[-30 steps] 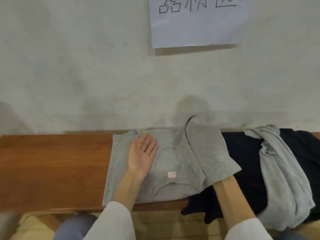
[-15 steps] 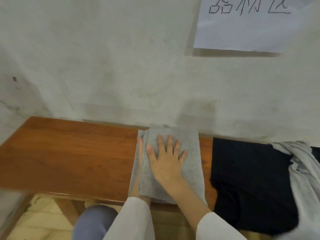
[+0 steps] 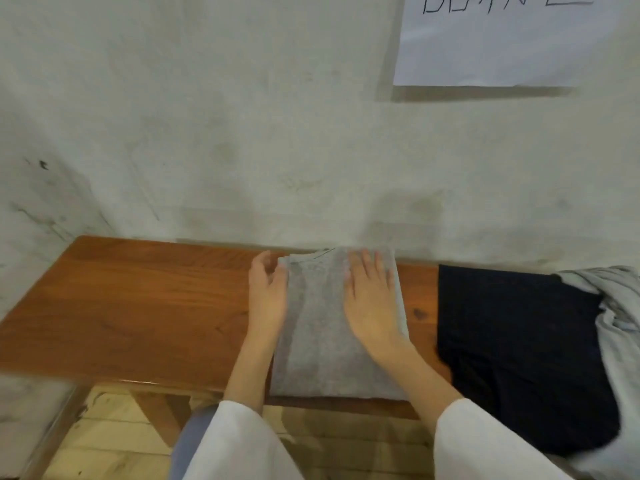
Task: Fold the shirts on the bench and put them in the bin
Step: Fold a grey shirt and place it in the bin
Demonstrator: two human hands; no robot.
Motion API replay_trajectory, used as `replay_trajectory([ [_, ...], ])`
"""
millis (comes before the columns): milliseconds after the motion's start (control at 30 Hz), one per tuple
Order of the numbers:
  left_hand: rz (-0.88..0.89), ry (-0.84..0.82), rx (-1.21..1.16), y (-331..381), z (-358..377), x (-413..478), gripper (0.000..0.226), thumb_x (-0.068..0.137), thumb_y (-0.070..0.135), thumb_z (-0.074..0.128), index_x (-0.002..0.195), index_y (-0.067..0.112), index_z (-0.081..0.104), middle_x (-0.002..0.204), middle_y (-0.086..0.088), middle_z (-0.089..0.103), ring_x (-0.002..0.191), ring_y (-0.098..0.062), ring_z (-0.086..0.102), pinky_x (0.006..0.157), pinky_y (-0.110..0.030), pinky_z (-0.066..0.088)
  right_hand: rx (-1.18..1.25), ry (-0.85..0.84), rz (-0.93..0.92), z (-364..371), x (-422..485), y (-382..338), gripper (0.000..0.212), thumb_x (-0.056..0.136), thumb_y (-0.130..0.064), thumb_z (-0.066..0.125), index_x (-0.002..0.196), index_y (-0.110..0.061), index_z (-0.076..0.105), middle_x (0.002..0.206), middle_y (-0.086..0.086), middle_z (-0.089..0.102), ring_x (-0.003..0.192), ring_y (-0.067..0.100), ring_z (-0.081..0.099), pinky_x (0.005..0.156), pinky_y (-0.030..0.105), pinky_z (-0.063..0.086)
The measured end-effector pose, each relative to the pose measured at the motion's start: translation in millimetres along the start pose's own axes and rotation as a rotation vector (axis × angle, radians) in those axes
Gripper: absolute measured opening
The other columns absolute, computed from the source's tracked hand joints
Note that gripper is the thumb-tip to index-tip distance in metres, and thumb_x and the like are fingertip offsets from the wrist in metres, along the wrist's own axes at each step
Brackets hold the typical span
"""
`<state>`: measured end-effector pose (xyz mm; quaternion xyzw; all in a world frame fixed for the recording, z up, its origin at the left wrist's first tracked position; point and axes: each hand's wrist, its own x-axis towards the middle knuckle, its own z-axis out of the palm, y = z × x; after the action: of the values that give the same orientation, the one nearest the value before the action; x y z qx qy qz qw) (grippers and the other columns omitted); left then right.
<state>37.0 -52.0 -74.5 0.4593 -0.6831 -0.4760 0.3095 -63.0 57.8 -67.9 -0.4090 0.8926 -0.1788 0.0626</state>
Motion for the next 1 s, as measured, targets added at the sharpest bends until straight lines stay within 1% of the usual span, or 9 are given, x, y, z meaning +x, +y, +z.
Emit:
replay_trajectory([
  [67, 0.246, 0.041, 0.367, 0, 10, -5, 0.038, 0.098, 0.017, 0.038, 0.134, 0.01, 0.049, 0.147, -0.014, 0.037, 0.137, -0.027, 0.033, 0.111, -0.038, 0.024, -0.105, 0.0, 0.002, -6, 14, 22, 0.05, 0.104, -0.025, 0.018, 0.152, -0.016, 0.01, 0.161, 0.005, 0.001, 0.147, 0.023, -0.009, 0.118, 0.041, -0.004],
  [167, 0.553, -0.2, 0.7, 3, 45, -9, 0.063, 0.087, 0.03, 0.015, 0.136, 0.012, 0.05, 0.149, -0.01, 0.039, 0.143, -0.03, 0.024, 0.116, -0.047, 0.012, -0.233, -0.064, -0.043, 11, 24, 23, 0.052, 0.104, -0.03, 0.016, 0.153, -0.018, 0.007, 0.161, 0.005, -0.001, 0.147, 0.025, -0.01, 0.117, 0.05, -0.004],
  [367, 0.446, -0.298, 0.93, -17, 67, -3, 0.077, 0.081, 0.045, -0.014, 0.152, 0.028, 0.012, 0.16, 0.008, 0.008, 0.148, -0.016, -0.002, 0.115, -0.042, -0.012, -0.186, -0.14, 0.062, 17, 29, 27, 0.051, 0.103, -0.041, 0.012, 0.152, -0.032, 0.002, 0.161, 0.001, -0.002, 0.146, 0.026, -0.012, 0.116, 0.055, -0.006],
  [500, 0.371, -0.346, 0.978, -7, 67, -6, 0.052, 0.101, 0.04, 0.007, 0.152, 0.029, 0.006, 0.16, 0.007, 0.0, 0.147, -0.016, -0.008, 0.115, -0.048, -0.012, -0.157, -0.125, 0.036, 12, 28, 28, 0.051, 0.103, -0.037, 0.015, 0.153, -0.027, 0.008, 0.161, 0.002, 0.002, 0.147, 0.024, -0.01, 0.117, 0.052, -0.004],
  [600, 0.411, -0.349, 0.947, -2, 61, -41, 0.053, 0.1, 0.038, 0.011, 0.152, 0.029, 0.011, 0.161, 0.002, 0.003, 0.147, -0.02, -0.007, 0.112, -0.049, -0.016, -0.099, -0.078, 0.043, 9, 8, 32, 0.051, 0.103, -0.033, 0.022, 0.152, -0.024, 0.013, 0.161, 0.004, 0.0, 0.147, 0.024, -0.013, 0.117, 0.052, -0.007],
  [733, 0.459, -0.324, 0.982, -21, 52, -91, 0.058, 0.094, 0.041, 0.017, 0.144, 0.023, 0.039, 0.152, -0.007, 0.035, 0.142, -0.028, 0.027, 0.115, -0.056, 0.005, -0.049, 0.018, 0.02, 15, -48, 47, 0.061, 0.096, -0.046, 0.009, 0.151, -0.022, 0.018, 0.16, 0.006, 0.004, 0.147, 0.027, -0.006, 0.116, 0.048, -0.006],
  [833, 0.431, -0.347, 0.983, -23, 46, -98, 0.062, 0.094, 0.047, 0.01, 0.149, 0.024, 0.026, 0.157, -0.004, 0.022, 0.146, -0.025, 0.015, 0.115, -0.05, 0.0, -0.027, -0.05, 0.008, 10, -58, 56, 0.066, 0.094, -0.053, 0.006, 0.152, -0.023, 0.013, 0.16, 0.006, 0.001, 0.147, 0.03, 0.003, 0.117, 0.045, 0.0],
  [900, 0.293, -0.29, 0.964, -16, 34, -94, 0.061, 0.096, 0.051, 0.013, 0.151, 0.024, 0.02, 0.159, -0.005, 0.016, 0.146, -0.026, 0.01, 0.115, -0.048, 0.005, 0.056, -0.04, 0.059, 0, -51, 53, 0.057, 0.1, -0.043, 0.029, 0.151, -0.02, 0.017, 0.158, 0.009, 0.012, 0.141, 0.033, 0.023, 0.115, 0.046, 0.022],
  [1000, -0.042, -0.06, 0.991, -3, 2, -82, 0.058, 0.094, 0.048, 0.044, 0.135, 0.008, 0.037, 0.138, -0.018, 0.038, 0.126, -0.035, 0.037, 0.1, -0.047, 0.034, 0.323, 0.008, 0.306, -23, -39, 57, 0.052, 0.096, -0.033, 0.048, 0.139, -0.009, 0.032, 0.132, 0.011, 0.044, 0.106, 0.028, 0.055, 0.083, 0.039, 0.05],
])
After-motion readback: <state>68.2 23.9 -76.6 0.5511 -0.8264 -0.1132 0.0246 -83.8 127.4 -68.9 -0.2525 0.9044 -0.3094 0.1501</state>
